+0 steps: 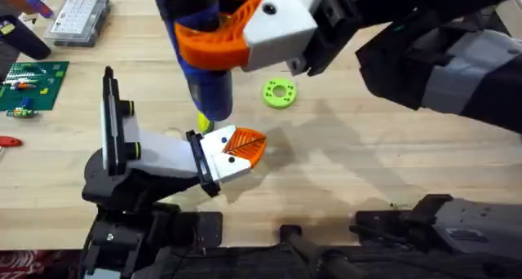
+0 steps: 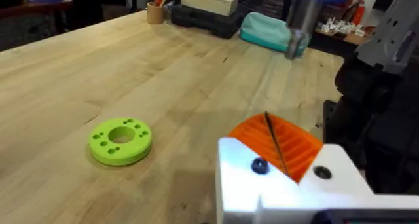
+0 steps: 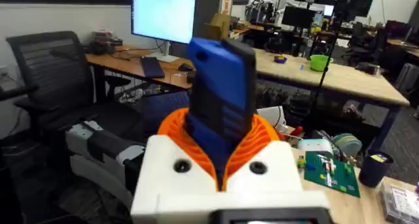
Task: Pick up the gripper from the table and insert it into the empty holder that is missing its gripper. Then pick up a screw, insert it into the mounting hole, and use the screwdriver to tighten it. Finally, clean up the table by picking up the vegetable and placing it into the bucket.
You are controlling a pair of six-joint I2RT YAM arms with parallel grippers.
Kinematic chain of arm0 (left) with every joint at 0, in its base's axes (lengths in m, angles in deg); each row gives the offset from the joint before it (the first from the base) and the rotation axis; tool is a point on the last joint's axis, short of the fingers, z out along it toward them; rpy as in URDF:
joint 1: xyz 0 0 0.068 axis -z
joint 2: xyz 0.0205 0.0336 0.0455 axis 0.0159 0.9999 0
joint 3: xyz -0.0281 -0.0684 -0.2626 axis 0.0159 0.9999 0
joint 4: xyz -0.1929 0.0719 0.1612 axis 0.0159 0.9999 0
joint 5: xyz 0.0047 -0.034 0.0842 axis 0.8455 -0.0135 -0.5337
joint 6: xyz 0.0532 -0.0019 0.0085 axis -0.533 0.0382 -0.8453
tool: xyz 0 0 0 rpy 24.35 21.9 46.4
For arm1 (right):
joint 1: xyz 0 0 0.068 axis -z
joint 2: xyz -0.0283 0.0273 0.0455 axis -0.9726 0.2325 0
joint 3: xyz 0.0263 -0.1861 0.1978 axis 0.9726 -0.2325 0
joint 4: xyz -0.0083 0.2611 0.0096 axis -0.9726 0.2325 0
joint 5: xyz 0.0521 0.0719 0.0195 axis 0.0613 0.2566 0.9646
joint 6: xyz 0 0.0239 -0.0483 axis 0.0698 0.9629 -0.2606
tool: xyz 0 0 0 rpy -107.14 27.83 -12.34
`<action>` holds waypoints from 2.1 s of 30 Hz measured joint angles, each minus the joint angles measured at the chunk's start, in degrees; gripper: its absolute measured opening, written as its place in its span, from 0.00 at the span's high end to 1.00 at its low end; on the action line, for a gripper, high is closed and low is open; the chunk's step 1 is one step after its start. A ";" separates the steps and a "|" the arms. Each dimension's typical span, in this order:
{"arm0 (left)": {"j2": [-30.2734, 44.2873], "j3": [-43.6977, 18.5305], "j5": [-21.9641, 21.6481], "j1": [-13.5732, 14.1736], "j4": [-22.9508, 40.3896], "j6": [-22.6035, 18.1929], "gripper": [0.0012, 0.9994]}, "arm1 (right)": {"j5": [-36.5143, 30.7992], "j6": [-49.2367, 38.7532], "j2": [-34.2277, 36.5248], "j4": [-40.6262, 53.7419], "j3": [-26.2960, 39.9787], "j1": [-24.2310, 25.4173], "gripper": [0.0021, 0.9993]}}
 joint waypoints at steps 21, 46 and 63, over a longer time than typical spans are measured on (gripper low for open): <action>0.00 0.00 0.02 0.00 0.00 0.00 1.00 | 0.13 -0.80 3.21 -0.24 -1.64 -0.04 0.98; 0.00 0.00 0.02 0.00 0.00 0.00 1.00 | 0.17 -0.77 3.38 -1.27 -2.54 -0.09 0.98; 0.00 0.00 0.02 0.00 0.00 0.00 1.00 | -0.11 -0.02 4.21 -5.77 -5.24 -1.16 0.98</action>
